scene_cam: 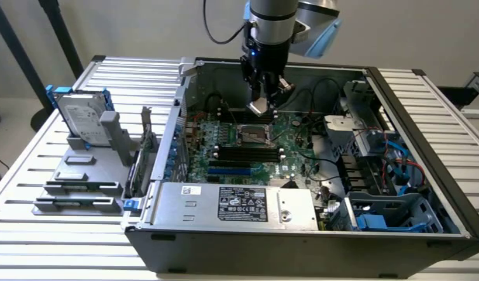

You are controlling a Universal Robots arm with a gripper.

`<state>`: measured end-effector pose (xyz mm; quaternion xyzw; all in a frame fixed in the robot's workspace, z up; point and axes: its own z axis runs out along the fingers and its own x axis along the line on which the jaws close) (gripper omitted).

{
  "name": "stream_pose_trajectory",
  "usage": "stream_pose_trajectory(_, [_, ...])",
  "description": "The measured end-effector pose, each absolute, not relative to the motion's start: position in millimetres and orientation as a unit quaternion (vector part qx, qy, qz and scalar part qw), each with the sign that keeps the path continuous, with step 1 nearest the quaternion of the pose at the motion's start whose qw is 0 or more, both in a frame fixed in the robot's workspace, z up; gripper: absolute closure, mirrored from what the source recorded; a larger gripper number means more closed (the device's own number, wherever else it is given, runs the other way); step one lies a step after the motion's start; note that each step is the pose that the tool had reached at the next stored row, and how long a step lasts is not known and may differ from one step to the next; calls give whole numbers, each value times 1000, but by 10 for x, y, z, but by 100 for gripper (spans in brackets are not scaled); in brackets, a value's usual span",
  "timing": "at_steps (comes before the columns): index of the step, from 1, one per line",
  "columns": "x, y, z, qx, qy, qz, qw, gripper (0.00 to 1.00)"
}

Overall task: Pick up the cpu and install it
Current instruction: 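Place the cpu into insertion slot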

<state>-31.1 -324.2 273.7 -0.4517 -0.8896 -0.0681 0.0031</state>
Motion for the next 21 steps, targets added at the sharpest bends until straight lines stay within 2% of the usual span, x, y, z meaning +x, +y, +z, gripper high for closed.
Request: stream_pose_trajectory(21, [-312, -3240, 2570, -580, -812, -59, 5, 46])
